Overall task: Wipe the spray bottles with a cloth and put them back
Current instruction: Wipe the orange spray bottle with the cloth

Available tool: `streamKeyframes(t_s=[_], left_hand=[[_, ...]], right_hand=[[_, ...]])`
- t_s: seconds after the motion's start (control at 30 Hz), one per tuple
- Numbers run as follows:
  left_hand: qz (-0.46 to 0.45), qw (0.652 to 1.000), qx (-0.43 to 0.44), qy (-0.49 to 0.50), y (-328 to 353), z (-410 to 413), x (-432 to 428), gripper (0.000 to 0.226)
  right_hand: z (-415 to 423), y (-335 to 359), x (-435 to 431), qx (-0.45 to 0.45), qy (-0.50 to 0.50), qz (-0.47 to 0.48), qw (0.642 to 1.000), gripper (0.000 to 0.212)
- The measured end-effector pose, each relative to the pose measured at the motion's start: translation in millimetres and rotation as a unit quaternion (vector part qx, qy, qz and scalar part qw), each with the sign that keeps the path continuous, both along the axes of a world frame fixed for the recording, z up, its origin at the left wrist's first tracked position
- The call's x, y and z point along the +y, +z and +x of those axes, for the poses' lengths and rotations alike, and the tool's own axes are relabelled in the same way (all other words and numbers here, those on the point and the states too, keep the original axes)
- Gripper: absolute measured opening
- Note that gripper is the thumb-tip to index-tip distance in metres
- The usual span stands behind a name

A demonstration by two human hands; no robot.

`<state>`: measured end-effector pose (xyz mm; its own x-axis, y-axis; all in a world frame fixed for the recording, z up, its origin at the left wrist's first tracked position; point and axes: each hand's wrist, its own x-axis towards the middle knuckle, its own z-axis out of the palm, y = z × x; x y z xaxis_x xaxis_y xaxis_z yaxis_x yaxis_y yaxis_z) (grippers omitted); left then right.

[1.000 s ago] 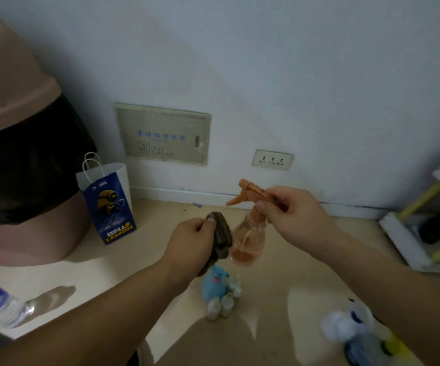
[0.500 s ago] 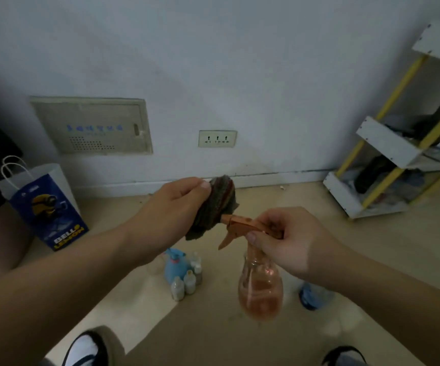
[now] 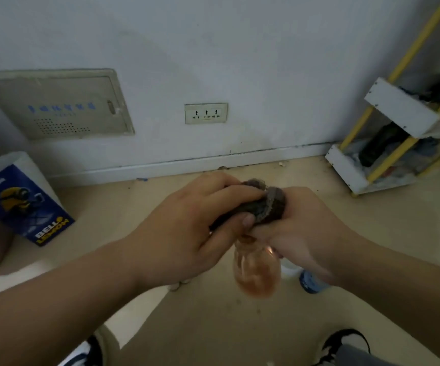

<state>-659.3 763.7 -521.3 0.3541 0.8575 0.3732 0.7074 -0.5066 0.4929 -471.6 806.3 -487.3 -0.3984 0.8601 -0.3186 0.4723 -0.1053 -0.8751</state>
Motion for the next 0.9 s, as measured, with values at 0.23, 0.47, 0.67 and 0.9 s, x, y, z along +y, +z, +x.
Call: streamKeyframes(t_s=[0.23,0.47,0.67,0.9], left_hand=[[-0.138,0.985,-0.101,-0.003,-3.4,-8.5,8.8,0.023],[0.061,0.997,-0.031,-0.027,3.7,-11.0,4.2,0.032],[-0.103,0.986,-0.07,0.107,5.0,-9.6,4.2,0.025],[-0.115,0.992,-0.045,0.019,14.1,-20.2,-1.8,0.024]], right_hand=[[-1.8,1.8,9.1,-0.052,0.023,0.038,0.998,0.007],[7.2,11.0,12.1,0.006,0.036,0.035,0.999,0.023],[-9.2,5.2,9.8,0.0,0.038,0.123,0.992,0.013],[-9.1,2.4,11.8,0.002,0.07,0.119,0.99,0.009]])
